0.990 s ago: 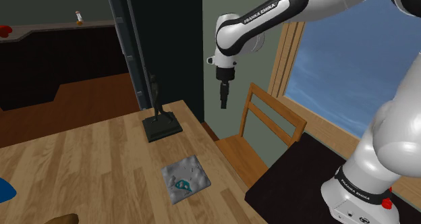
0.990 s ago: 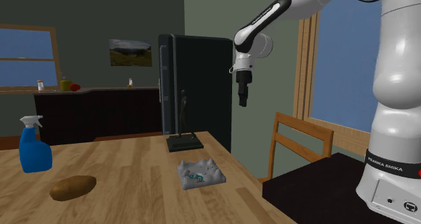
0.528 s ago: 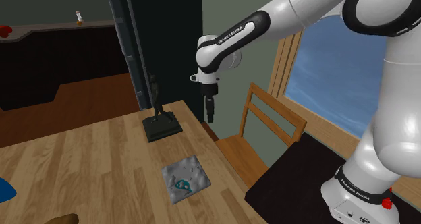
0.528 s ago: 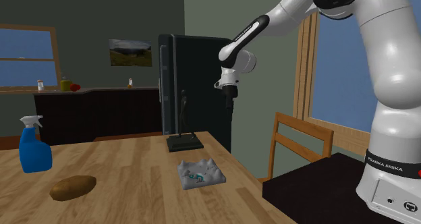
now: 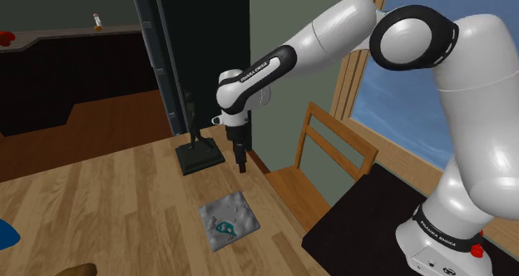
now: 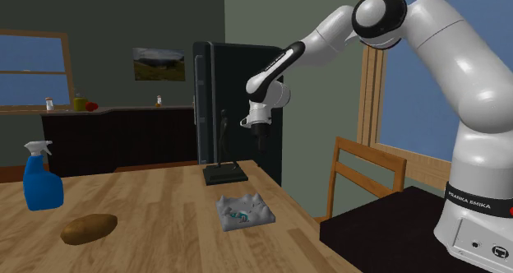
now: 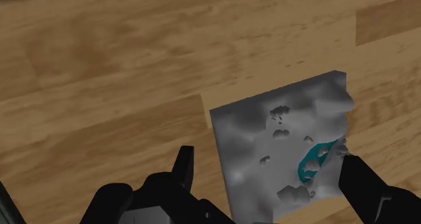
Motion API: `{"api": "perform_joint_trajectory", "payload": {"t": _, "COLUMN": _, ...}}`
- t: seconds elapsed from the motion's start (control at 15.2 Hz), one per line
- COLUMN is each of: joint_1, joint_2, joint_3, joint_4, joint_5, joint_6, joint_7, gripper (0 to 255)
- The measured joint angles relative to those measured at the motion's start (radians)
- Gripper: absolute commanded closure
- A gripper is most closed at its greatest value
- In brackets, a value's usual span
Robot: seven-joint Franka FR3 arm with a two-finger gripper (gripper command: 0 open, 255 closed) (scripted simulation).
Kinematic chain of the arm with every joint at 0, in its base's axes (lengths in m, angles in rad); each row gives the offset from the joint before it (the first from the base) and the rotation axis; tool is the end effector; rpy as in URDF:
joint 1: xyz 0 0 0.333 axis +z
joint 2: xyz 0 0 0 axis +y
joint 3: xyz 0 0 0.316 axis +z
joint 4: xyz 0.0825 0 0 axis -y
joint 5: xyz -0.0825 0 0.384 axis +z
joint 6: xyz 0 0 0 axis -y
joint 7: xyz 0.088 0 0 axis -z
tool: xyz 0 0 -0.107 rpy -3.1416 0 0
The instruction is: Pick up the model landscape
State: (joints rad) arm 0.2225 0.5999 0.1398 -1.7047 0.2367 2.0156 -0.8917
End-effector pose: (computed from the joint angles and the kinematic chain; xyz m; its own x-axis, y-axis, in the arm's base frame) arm 0.5987 0.2338 0.2293 0.4483 0.8938 0.0089 0.8253 -0.4100 -0.3883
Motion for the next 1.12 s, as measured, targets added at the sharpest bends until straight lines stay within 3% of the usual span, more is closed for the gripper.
{"api": "perform_joint_trajectory", "payload": {"t": 0.4, "joint_1": 0.046, "joint_2": 0.198, "joint_3": 0.044, "joint_4": 0.195, "joint_5": -0.019, "joint_6": -0.051, "joint_7": -0.056, "gripper": 0}}
{"api": "perform_joint_trajectory", "payload": {"t": 0.92, "joint_1": 0.057, "joint_2": 0.279, "joint_3": 0.045, "joint_4": 0.218, "joint_5": -0.022, "joint_6": 0.000, "joint_7": -0.075, "gripper": 0}}
{"api": "perform_joint_trajectory", "payload": {"t": 0.99, "joint_1": 0.057, "joint_2": 0.283, "joint_3": 0.044, "joint_4": 0.222, "joint_5": -0.023, "joint_6": 0.000, "joint_7": -0.076, "gripper": 255}}
{"api": "perform_joint_trajectory", "payload": {"t": 1.12, "joint_1": 0.058, "joint_2": 0.287, "joint_3": 0.044, "joint_4": 0.226, "joint_5": -0.023, "joint_6": 0.000, "joint_7": -0.076, "gripper": 255}}
